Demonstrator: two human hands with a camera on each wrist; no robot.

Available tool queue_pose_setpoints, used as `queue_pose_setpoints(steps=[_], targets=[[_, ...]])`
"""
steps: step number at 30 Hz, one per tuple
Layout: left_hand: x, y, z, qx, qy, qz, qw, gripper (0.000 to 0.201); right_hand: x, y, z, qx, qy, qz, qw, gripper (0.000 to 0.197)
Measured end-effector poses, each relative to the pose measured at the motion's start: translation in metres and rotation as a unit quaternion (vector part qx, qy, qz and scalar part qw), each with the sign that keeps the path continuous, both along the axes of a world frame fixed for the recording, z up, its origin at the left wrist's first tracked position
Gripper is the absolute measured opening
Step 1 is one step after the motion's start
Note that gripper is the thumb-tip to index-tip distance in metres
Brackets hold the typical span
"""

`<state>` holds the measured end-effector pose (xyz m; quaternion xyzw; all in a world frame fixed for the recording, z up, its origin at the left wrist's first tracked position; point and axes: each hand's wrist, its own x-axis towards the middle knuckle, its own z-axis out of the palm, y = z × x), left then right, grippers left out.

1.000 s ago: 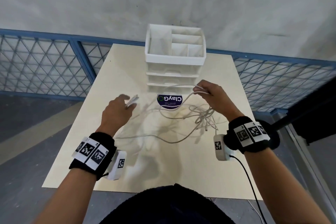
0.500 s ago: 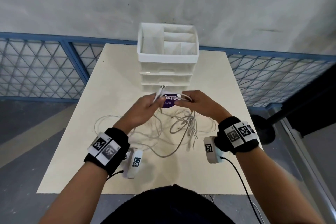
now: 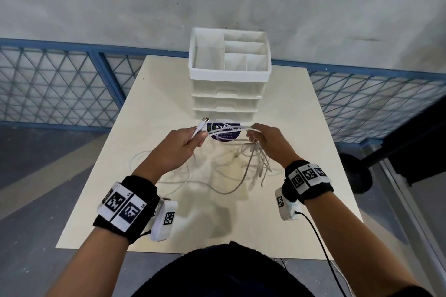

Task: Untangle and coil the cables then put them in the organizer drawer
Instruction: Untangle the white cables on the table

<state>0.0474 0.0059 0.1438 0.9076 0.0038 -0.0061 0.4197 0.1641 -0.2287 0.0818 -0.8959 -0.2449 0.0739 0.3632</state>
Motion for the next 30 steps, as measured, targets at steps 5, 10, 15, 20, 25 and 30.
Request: queue_pose_setpoints(steps=[5, 10, 15, 20, 25, 30], targets=[[-0.007, 0.004, -0.012, 0.003, 0.035, 0.005, 0.999, 0.038, 0.001, -0.002, 0.022, 0.017, 0.046, -0.011, 0.999, 0.025], [-0.007, 0.007, -0.006, 0.036, 0.048, 0.0, 0.998, 0.037, 0.002, -0.008, 0.027, 0.006, -0.075, 0.007, 0.997, 0.019], [-0.014, 0.018, -0.011, 0.079, 0.097, -0.022, 0.992, 0.04, -0.016, -0.035, 0.026, -0.028, 0.02, 0.059, 0.998, 0.016], [-0.024, 0.005, -0.023, 0.111, 0.139, -0.055, 0.983, 0.04, -0.036, -0.059, -0.006, -0.084, -0.07, -0.019, 0.994, 0.018], [-0.024, -0.008, -0.024, 0.135, 0.128, -0.054, 0.981, 0.041, -0.046, -0.076, 0.011, 0.003, -0.008, -0.036, 0.999, 0.022], [-0.025, -0.008, -0.021, 0.151, 0.141, -0.064, 0.976, 0.042, -0.052, -0.087, 0.007, -0.052, 0.092, -0.011, 0.994, 0.024]])
